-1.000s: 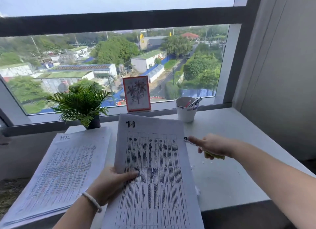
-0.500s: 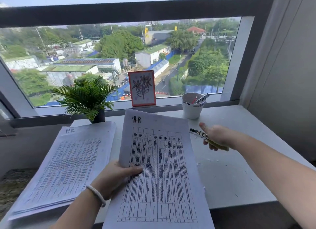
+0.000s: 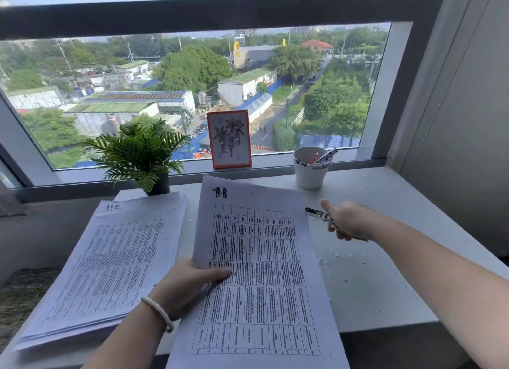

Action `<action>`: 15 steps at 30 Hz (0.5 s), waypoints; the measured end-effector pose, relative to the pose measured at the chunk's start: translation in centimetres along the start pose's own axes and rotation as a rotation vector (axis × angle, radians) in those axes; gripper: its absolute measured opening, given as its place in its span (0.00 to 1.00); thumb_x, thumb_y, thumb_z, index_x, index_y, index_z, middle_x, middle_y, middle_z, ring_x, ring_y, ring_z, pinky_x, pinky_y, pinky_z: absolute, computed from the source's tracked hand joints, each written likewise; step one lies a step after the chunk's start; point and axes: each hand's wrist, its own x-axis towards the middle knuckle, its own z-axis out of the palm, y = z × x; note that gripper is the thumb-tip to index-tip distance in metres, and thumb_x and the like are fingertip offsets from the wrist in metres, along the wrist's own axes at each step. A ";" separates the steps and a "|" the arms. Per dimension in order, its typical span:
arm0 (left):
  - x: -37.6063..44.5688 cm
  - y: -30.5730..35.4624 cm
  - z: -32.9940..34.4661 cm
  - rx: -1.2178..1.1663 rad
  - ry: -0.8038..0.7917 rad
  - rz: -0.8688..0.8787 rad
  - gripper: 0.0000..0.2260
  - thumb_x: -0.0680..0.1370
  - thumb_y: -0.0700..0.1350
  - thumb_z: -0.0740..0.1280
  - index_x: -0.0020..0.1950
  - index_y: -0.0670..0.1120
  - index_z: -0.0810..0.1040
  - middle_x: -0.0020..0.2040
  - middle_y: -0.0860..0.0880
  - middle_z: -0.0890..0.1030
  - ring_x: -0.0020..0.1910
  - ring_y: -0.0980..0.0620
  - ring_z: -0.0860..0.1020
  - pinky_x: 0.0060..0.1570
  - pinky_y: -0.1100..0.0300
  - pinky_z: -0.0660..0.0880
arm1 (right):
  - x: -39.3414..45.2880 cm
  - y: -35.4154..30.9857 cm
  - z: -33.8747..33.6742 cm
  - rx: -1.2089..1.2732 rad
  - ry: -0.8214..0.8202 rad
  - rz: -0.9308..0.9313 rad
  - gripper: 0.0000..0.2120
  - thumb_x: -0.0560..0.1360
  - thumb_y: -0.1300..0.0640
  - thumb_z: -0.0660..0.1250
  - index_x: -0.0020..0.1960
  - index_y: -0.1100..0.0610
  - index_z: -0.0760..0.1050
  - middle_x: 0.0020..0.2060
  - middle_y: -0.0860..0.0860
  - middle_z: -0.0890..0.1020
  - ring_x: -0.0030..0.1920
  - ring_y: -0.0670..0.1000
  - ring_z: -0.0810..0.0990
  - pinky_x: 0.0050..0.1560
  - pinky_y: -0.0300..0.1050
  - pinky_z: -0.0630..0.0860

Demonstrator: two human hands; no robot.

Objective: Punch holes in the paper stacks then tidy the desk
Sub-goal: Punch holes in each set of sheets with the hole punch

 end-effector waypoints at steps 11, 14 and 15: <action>0.2 -0.7 0.0 -0.022 -0.005 -0.018 0.21 0.64 0.35 0.78 0.54 0.31 0.78 0.50 0.33 0.82 0.49 0.36 0.82 0.44 0.49 0.81 | 0.8 1.1 1.0 0.102 -0.110 -0.023 0.35 0.79 0.34 0.45 0.39 0.61 0.78 0.30 0.56 0.81 0.31 0.54 0.78 0.44 0.50 0.74; 0.2 -0.7 0.3 0.011 -0.013 -0.022 0.15 0.68 0.33 0.73 0.53 0.31 0.78 0.48 0.34 0.83 0.47 0.38 0.83 0.42 0.51 0.81 | 0.7 1.0 1.1 0.103 -0.108 -0.035 0.35 0.79 0.35 0.45 0.38 0.60 0.78 0.29 0.55 0.81 0.31 0.54 0.78 0.44 0.49 0.74; 0.2 -0.8 0.3 0.019 -0.015 -0.024 0.15 0.68 0.32 0.73 0.53 0.31 0.78 0.47 0.34 0.83 0.46 0.38 0.83 0.41 0.52 0.81 | 0.7 0.9 1.1 0.103 -0.105 -0.039 0.35 0.79 0.35 0.46 0.38 0.61 0.78 0.29 0.55 0.81 0.30 0.54 0.78 0.43 0.49 0.74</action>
